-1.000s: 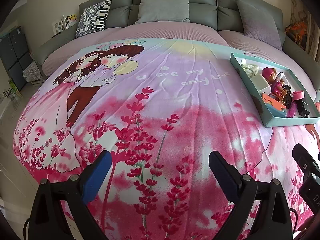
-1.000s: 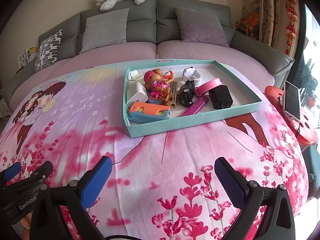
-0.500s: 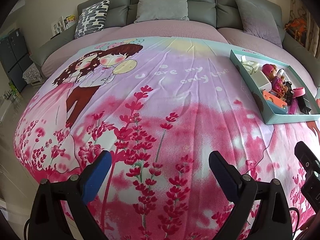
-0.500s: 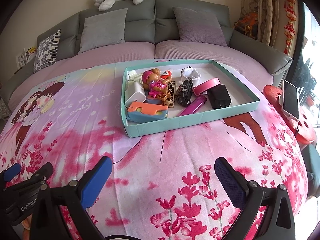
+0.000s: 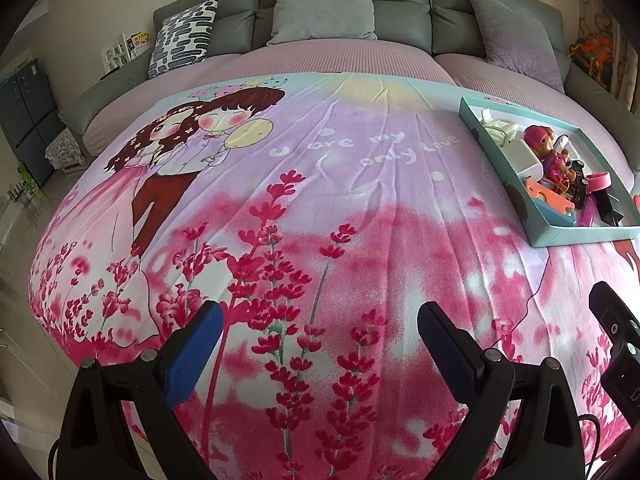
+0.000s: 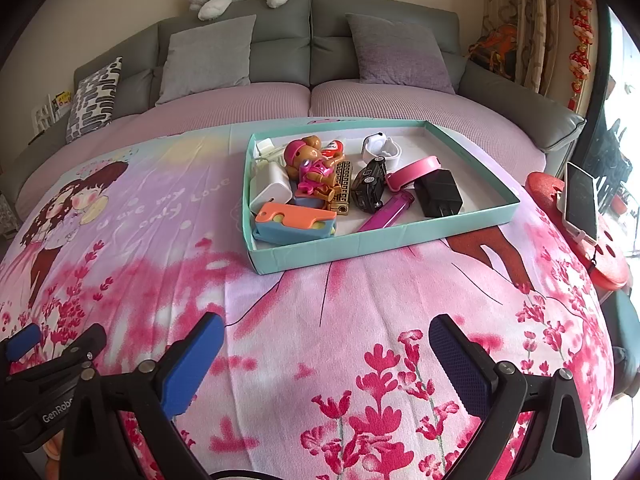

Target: Organize rigid objects

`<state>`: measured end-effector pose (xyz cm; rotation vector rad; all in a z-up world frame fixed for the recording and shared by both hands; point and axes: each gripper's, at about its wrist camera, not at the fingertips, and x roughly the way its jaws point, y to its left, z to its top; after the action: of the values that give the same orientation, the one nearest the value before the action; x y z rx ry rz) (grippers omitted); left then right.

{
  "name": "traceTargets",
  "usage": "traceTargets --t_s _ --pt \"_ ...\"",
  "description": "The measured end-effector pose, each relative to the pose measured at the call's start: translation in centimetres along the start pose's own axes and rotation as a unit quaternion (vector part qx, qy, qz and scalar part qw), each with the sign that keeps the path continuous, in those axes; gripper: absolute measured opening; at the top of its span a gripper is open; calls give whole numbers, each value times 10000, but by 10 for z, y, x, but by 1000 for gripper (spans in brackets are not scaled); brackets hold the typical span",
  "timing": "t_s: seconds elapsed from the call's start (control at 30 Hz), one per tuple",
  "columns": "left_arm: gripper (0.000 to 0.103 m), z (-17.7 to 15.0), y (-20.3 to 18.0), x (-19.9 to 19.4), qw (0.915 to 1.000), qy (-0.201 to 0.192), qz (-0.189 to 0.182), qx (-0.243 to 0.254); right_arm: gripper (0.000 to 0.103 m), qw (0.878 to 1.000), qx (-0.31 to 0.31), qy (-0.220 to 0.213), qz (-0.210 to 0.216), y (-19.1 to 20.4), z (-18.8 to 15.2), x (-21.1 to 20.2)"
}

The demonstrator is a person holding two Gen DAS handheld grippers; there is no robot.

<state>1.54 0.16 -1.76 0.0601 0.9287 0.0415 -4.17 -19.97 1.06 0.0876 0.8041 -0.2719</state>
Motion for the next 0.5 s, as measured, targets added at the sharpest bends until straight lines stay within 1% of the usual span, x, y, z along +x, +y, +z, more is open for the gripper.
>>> traceTargets --t_s 0.5 --pt "98 0 -2 -1 10000 8 34 28 103 10000 -4 13 -7 0 0 1"
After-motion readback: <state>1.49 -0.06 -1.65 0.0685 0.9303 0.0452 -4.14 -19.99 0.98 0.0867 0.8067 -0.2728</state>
